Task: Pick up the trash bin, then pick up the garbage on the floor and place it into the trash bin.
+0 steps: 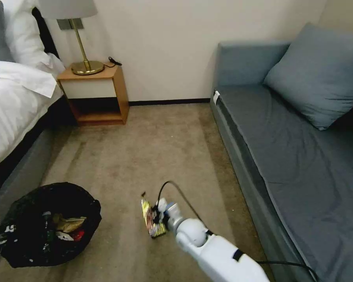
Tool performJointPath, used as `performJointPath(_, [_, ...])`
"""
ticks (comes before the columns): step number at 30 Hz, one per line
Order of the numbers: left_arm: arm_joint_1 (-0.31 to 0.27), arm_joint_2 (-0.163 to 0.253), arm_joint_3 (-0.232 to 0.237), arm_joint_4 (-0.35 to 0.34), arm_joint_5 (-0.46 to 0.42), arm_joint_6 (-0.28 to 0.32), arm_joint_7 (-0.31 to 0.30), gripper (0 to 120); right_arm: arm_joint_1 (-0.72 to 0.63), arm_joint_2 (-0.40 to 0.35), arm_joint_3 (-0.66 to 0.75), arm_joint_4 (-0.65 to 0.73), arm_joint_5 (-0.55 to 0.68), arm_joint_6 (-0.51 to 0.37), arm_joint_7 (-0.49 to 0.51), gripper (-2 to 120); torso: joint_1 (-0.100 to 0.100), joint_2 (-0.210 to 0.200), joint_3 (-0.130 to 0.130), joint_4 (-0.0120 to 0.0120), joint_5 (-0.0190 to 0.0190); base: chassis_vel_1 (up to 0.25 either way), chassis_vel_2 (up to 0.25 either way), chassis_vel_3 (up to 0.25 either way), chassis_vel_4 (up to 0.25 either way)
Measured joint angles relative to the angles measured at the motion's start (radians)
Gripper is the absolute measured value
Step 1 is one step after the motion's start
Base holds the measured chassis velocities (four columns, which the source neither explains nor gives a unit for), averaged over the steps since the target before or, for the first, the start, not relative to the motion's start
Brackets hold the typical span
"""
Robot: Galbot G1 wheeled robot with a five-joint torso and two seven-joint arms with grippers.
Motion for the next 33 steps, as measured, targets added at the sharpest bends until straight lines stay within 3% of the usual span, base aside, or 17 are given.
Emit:
performJointPath(4, [-0.002,-0.005,0.013,-0.006,0.000,0.002,-0.003,3,0.030,-0.005,-0.028,0.095,0.052,0.059,0.009,0,0.000,0.000,0.000,0.0003,-0.0001,0.000,0.000,0.000,0.000])
performJointPath(11, [-0.005,-0.015,0.030,-0.021,0.003,0.005,-0.005,3,0.102,0.092,-0.115,0.157,0.098,0.136,0.015,0,0.000,0.000,0.000,0.0003,-0.0001,0.000,0.000,0.000,0.000])
performJointPath(19, [0.004,-0.029,0.034,-0.049,0.004,0.006,-0.005,3,0.181,0.237,-0.275,0.049,0.041,0.200,0.026,0,0.000,0.000,0.000,0.0005,-0.0003,0.000,0.000,0.000,0.000])
performJointPath(26, [0.005,-0.039,0.040,-0.068,0.006,0.007,-0.005,3,0.179,0.264,-0.334,-0.027,-0.061,0.234,0.022,0,0.000,0.000,0.000,0.0003,-0.0003,0.000,0.000,0.000,0.000])
performJointPath(33, [0.002,-0.043,0.046,-0.079,0.006,0.007,-0.006,3,0.171,0.242,-0.341,-0.026,-0.073,0.237,0.020,25,0.000,0.000,0.000,0.0002,-0.0003,0.000,0.000,0.000,0.000])
